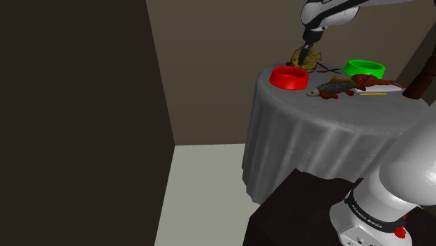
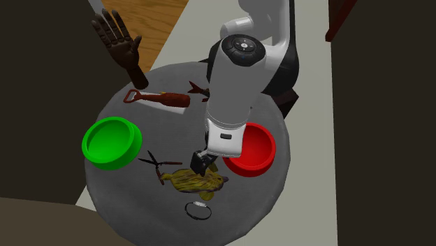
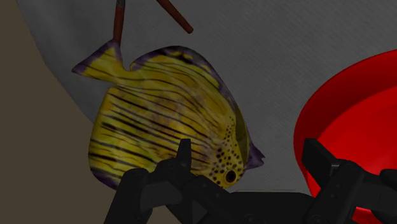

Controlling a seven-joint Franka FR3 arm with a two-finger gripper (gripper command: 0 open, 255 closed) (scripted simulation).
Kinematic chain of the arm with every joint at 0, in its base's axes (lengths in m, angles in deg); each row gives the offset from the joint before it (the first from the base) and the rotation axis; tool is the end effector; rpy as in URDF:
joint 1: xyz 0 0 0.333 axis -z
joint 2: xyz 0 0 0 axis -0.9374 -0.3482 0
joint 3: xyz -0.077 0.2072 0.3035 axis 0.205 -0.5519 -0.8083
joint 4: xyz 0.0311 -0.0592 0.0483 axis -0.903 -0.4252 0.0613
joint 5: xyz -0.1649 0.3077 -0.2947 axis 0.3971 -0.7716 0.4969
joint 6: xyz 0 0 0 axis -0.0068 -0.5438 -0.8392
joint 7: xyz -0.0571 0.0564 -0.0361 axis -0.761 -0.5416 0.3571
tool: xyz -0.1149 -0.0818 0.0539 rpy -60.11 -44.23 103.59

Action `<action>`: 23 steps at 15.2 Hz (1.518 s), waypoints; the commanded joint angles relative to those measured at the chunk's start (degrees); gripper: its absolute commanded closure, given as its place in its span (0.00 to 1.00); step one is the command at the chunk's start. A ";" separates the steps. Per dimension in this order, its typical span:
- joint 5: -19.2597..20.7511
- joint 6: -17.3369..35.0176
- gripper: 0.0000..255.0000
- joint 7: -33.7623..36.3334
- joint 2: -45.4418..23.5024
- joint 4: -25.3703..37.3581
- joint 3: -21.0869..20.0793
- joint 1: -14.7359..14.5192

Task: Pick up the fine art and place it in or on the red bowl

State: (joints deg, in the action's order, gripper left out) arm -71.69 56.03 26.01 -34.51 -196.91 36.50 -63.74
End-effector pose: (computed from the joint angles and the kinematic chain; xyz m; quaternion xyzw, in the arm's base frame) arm 0.5177 -0.3949 0.5038 0.9780 0.1350 0.0774 0.1388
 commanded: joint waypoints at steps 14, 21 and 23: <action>0.02 -0.71 1.00 -0.03 0.13 0.60 -0.03 -0.02; 0.13 -6.01 1.00 -0.31 0.94 5.19 -0.24 -0.18; 0.09 -7.53 1.00 -0.43 1.05 6.62 -0.28 -0.22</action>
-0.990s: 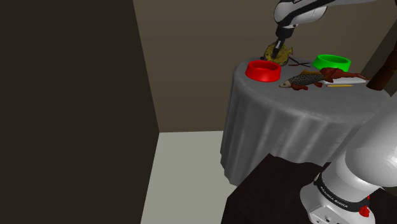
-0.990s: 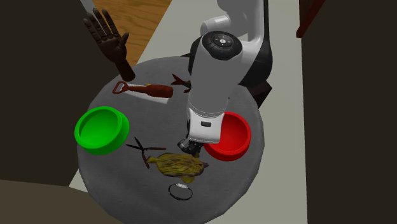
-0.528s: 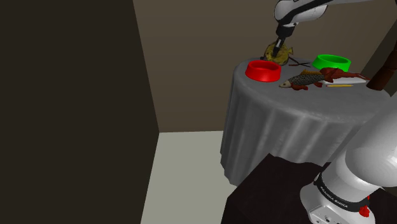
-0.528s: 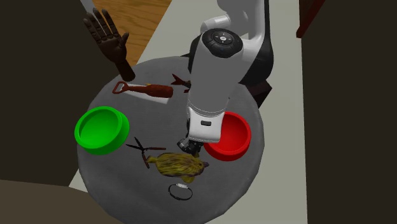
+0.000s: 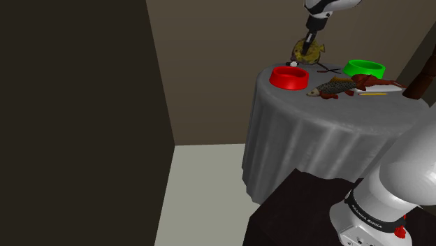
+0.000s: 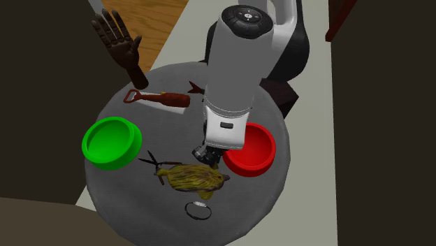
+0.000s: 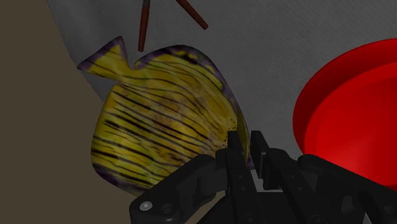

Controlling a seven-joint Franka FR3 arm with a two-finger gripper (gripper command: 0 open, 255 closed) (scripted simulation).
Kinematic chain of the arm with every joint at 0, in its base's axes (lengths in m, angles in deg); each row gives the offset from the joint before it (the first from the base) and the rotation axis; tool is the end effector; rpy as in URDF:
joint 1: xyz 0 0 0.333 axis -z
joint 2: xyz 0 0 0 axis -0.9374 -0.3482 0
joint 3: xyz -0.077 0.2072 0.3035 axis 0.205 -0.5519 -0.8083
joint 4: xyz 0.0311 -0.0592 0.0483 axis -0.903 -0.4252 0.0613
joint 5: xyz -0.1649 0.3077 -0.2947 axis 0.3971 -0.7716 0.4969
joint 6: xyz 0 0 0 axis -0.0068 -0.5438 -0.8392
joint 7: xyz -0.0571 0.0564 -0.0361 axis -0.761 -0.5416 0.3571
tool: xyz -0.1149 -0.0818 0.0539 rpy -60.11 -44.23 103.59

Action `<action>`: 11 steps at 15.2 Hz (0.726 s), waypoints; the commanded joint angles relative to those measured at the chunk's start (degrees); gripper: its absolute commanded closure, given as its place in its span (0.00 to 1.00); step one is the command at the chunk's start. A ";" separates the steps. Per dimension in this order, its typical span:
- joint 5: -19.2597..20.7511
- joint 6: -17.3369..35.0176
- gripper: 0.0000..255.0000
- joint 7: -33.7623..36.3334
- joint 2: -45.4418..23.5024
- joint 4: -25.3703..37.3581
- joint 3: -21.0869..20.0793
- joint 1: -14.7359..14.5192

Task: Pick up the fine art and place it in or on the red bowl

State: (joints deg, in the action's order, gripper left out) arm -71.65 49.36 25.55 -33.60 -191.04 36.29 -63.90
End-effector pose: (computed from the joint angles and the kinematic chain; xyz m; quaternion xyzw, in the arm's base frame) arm 0.5190 -0.3967 0.5574 0.9780 0.1349 0.0774 0.1388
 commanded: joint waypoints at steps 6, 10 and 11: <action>-0.25 -5.45 1.00 -0.48 0.11 5.39 -0.15 -0.14; -0.61 -8.55 1.00 -0.92 -0.21 8.80 -0.15 -0.17; -0.71 -9.34 1.00 -1.04 -0.34 9.70 -0.14 -0.17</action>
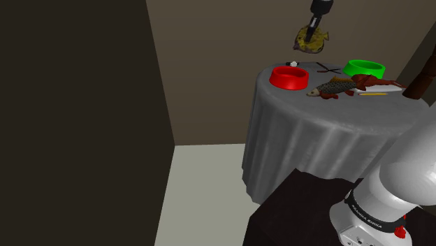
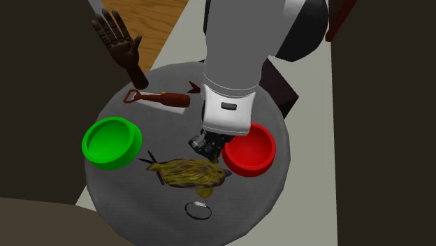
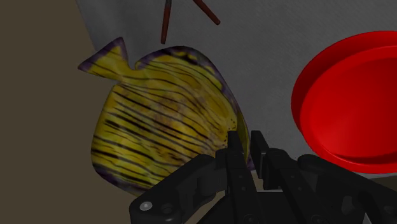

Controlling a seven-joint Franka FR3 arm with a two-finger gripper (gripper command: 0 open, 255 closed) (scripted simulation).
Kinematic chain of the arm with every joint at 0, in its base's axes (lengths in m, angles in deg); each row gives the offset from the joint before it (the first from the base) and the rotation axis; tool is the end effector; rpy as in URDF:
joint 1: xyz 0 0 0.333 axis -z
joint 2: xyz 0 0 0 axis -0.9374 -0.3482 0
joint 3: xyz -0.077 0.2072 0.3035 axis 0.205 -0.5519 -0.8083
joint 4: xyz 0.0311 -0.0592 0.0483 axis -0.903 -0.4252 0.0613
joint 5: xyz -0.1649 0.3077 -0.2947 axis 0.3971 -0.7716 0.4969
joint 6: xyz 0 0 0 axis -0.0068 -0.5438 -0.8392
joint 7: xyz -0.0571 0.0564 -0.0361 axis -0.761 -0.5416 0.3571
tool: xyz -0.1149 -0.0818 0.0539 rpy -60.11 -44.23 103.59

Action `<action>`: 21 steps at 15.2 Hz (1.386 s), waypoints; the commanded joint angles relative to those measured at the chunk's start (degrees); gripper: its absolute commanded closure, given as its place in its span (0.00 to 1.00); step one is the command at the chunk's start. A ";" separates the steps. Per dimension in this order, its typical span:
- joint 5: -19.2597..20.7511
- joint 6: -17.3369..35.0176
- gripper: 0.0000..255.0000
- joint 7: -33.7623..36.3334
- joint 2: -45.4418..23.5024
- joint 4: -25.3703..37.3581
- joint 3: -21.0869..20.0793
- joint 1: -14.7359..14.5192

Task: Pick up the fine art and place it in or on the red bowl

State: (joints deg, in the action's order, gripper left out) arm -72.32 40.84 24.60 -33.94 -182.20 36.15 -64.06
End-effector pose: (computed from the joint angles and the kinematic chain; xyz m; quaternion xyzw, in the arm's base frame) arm 0.5215 -0.3972 0.6253 0.9780 0.1350 0.0773 0.1387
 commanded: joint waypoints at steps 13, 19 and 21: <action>9.21 -6.32 1.00 15.93 15.28 -10.43 -10.37 -4.38; 10.59 -8.44 1.00 22.94 20.46 -15.18 -15.86 -5.76; 10.79 -6.97 1.00 23.28 20.77 -16.99 -15.78 -5.68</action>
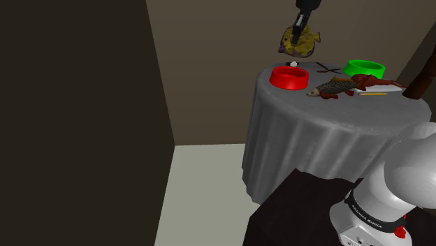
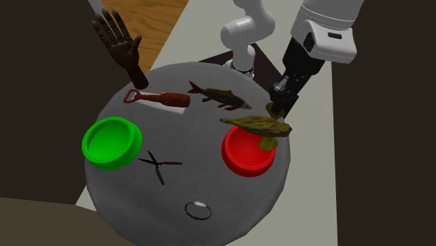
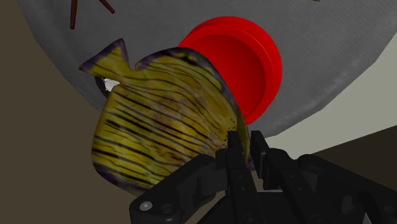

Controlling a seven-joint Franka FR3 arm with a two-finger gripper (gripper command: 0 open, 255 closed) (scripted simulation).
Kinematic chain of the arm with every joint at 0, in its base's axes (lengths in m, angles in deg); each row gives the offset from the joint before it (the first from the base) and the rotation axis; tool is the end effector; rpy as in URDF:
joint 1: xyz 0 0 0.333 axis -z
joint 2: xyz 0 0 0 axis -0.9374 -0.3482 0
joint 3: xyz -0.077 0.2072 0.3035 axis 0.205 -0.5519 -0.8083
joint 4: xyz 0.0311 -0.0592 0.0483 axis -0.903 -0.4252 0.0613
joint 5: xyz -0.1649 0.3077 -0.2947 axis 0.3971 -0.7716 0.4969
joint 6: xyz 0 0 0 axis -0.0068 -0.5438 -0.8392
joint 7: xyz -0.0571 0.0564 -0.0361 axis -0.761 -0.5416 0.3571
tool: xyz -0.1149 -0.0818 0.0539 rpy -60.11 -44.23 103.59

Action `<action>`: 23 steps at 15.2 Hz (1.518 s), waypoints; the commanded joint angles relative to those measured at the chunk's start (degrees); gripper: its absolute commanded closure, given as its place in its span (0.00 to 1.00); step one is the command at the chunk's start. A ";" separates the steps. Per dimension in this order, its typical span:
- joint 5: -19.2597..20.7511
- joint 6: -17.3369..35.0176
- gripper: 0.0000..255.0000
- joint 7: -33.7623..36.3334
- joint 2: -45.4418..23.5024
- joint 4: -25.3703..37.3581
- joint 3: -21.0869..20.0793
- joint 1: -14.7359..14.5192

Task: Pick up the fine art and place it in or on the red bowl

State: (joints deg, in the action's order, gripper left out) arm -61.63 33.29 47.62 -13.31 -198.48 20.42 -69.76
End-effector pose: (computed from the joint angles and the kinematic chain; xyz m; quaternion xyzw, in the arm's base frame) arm 0.4803 -0.1822 0.6502 0.9780 0.1352 0.0771 0.1386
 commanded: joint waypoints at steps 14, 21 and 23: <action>1.65 10.77 1.00 2.59 0.93 -11.88 0.79 0.60; 1.65 10.77 1.00 2.59 0.93 -11.88 0.79 0.60; 1.66 10.77 0.00 2.58 0.94 -11.89 0.79 0.60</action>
State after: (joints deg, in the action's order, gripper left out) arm -59.98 44.06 50.20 -12.38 -210.37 21.22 -69.15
